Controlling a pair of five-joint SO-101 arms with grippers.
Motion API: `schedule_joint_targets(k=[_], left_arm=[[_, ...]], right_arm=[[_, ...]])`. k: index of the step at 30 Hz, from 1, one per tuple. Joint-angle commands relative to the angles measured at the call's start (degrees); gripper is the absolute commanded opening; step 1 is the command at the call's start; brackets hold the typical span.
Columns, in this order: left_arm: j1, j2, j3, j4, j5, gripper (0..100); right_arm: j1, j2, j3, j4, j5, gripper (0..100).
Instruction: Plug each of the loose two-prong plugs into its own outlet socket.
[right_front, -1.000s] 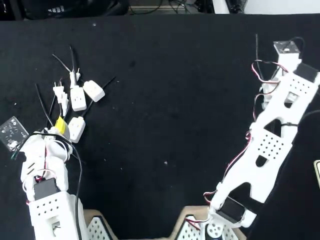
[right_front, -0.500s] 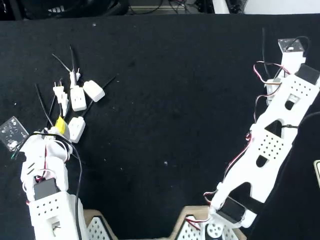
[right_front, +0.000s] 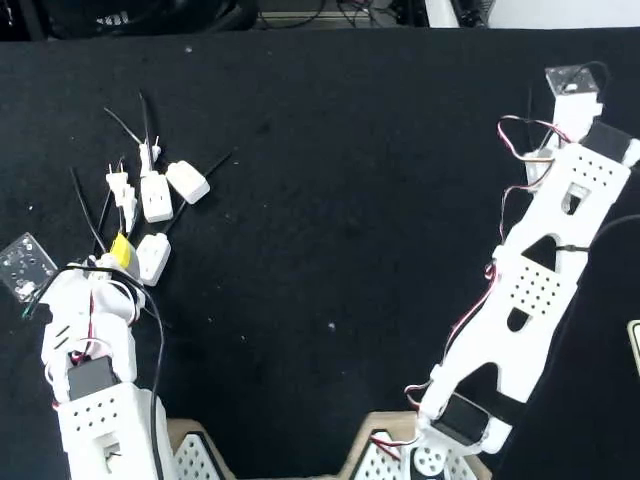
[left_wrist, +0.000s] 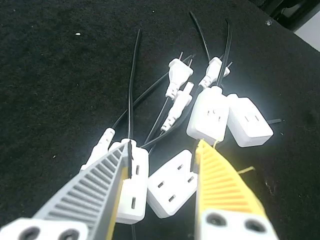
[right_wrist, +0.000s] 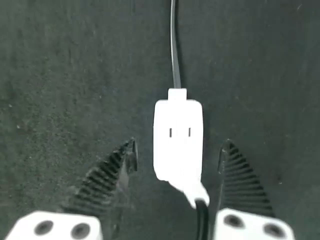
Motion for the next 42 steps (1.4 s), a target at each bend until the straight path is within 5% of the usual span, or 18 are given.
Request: schedule_joint_targets(k=[1,12,18,26,38,42], left_arm=[[0.4,-0.7,-1.71,-1.32,0.62,22],[0.4,-0.7,-1.71,-1.32,0.62,22],[0.4,-0.7,-1.71,-1.32,0.62,22],[0.48,-0.7,-1.71,-1.32,0.62,22],[0.48,-0.7,-1.71,-1.32,0.62,22],[0.48,-0.7,-1.71,-1.32,0.62,22]], right_arm=[[-1.32,-1.19,-6.37,-0.35,-0.18,24.3],[-2.73,-9.19,-10.95,-1.93,-0.18,24.2],[-7.21,-15.43,-10.95,8.0,-0.18,24.1],[-14.07,-30.55,-4.0,10.11,-12.13,24.0],[-29.45,-68.79,55.69,9.05,-13.45,24.0],[-37.54,-76.79,76.79,1.23,-20.13,24.0]])
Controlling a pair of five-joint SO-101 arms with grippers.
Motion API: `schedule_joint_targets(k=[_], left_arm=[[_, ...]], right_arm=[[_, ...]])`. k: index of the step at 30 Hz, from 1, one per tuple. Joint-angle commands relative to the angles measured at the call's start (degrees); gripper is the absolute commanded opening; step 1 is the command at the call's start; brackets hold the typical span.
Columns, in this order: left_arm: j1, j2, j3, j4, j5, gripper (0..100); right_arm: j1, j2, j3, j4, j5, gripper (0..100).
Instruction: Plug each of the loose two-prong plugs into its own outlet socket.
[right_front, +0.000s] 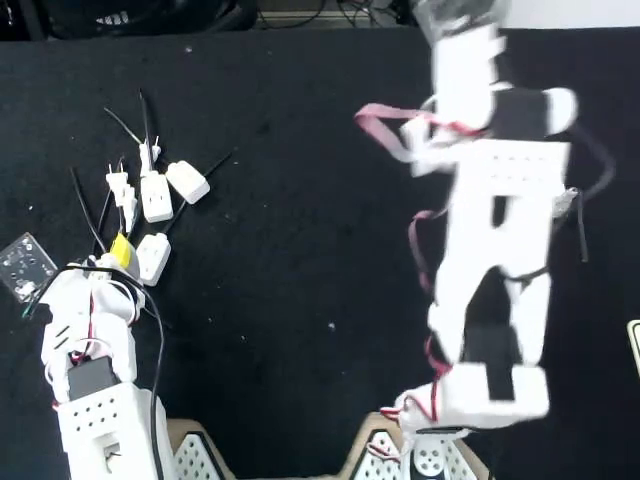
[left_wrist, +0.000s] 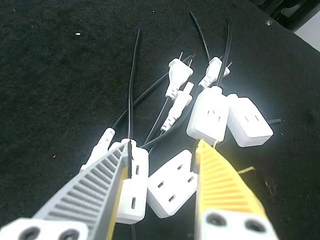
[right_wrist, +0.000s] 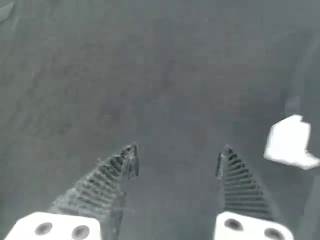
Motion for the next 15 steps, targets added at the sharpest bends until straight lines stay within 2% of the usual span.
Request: schedule_joint_targets(k=[1,8,11,15], left_arm=[[0.48,-0.7,-1.71,-1.32,0.62,22],[0.48,-0.7,-1.71,-1.32,0.62,22],[0.48,-0.7,-1.71,-0.88,0.09,22],[0.48,-0.7,-2.42,-0.88,-3.96,22]], right_arm=[[-7.91,-9.27,20.35,-9.14,-5.63,24.0],[-21.36,-17.63,53.67,-39.3,-14.42,24.0],[-22.42,-19.38,62.73,-49.41,-12.48,24.0],[-22.42,-21.58,68.53,-54.07,-12.22,23.9]])
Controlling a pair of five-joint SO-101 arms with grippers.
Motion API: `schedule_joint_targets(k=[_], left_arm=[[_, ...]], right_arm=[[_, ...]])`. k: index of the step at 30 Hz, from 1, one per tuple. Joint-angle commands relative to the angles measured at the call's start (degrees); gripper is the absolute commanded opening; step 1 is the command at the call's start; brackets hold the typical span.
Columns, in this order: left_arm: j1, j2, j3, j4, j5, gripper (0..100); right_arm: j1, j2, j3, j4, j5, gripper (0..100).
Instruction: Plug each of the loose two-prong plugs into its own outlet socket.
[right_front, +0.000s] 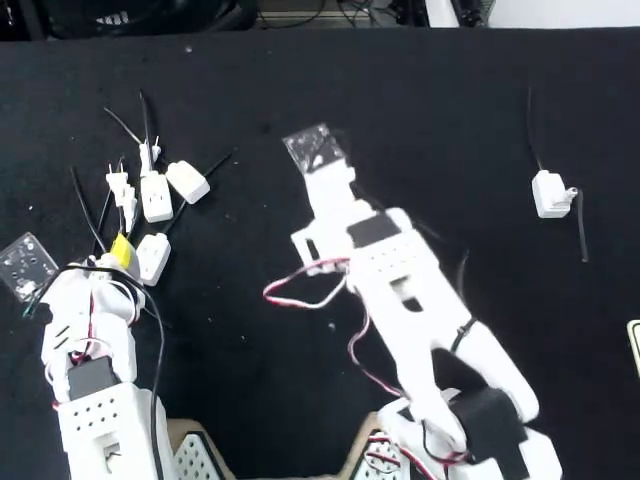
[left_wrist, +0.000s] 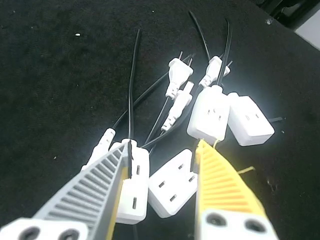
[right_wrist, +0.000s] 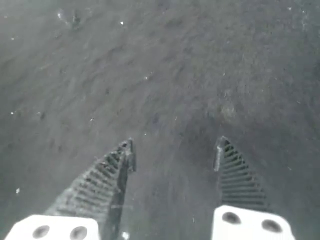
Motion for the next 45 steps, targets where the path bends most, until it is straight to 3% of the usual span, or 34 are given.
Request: schedule_joint_targets(k=[1,3,6,13,20,25,29,35,45], left_arm=[[0.48,-0.7,-3.38,-0.88,-4.04,22],[0.4,-0.35,-6.29,0.44,-6.77,22],[0.4,-0.09,-14.11,9.32,-11.08,22],[0.4,3.69,-31.25,22.68,-20.04,22],[0.4,29.27,-48.92,32.09,-21.01,22],[0.22,49.85,-64.48,44.04,-29.1,27],[-0.13,61.98,-74.95,50.64,-31.12,30],[-0.13,72.44,-82.07,52.04,-31.56,23],[2.24,82.11,-82.42,51.6,-43.69,24]], right_arm=[[-1.32,-4.26,3.56,-5.01,0.26,22.9],[-1.41,-5.41,5.76,-7.91,0.26,18.1],[-1.05,-8.04,9.27,-12.31,0.44,11.6],[-1.32,-14.46,15.16,-14.59,0.26,10.6],[-1.32,-15.43,20.35,-21.63,0.35,10.6],[-1.32,-15.25,21.05,-23.03,0.62,10.6],[-1.32,-15.25,21.05,-23.03,0.62,10.6],[-1.32,-15.25,21.14,-22.95,0.62,10.6],[-1.32,-15.25,21.14,-22.95,0.62,10.6]])
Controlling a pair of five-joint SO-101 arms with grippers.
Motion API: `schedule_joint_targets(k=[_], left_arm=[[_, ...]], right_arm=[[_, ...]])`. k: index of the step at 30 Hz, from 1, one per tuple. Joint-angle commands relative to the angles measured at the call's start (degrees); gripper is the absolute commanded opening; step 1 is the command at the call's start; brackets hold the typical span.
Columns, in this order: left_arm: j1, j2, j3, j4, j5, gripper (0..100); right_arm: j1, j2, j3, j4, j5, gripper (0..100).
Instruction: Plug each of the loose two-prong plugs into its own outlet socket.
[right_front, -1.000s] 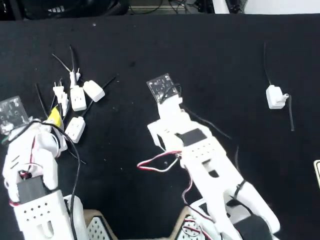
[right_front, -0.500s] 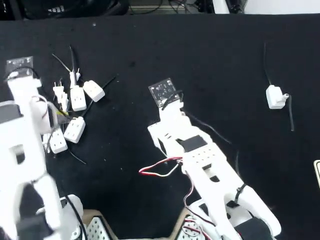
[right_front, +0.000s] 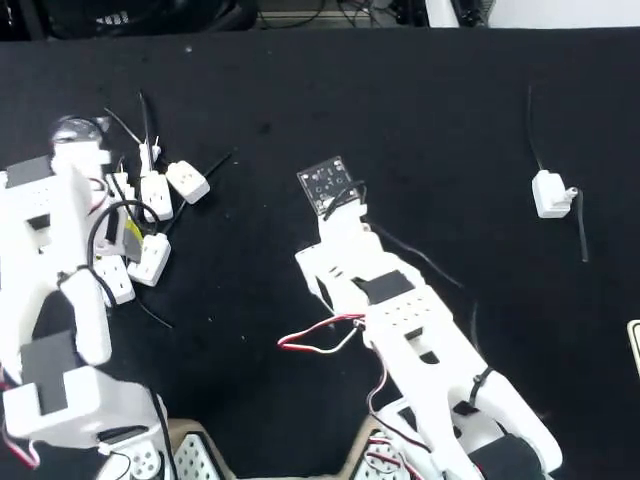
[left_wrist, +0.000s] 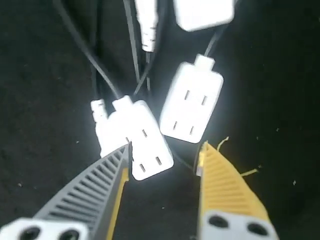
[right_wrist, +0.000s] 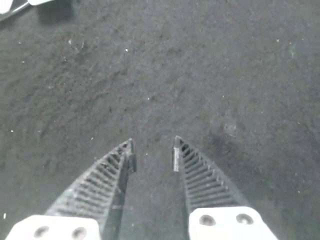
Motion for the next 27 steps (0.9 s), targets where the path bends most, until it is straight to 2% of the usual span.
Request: schedule_joint_targets(k=[1,4,7,11,20,25,27], left_arm=[[0.48,2.37,-3.65,-0.26,-5.45,25],[-0.75,3.52,-3.03,0.0,-6.59,27],[-3.3,4.22,-3.21,-0.53,-2.46,27],[-5.14,4.48,0.04,-6.33,2.29,27],[-4.0,3.78,13.05,-18.46,10.73,27],[-3.56,1.05,12.53,-15.21,13.71,26],[-2.77,-1.49,12.62,-13.45,13.63,20]], right_arm=[[-0.7,-1.8,-0.13,-1.14,0.44,10.6],[-0.7,-1.8,-0.13,-1.14,0.44,10.6],[-0.7,-1.8,-0.13,-1.14,0.44,10.6],[-0.7,-1.8,-0.13,-1.14,0.44,10.6],[-0.7,-1.8,-0.13,-1.14,0.44,10.6],[-0.7,-1.8,-0.13,-1.14,0.44,10.6],[-0.7,-1.8,-0.13,-1.14,0.44,10.6]])
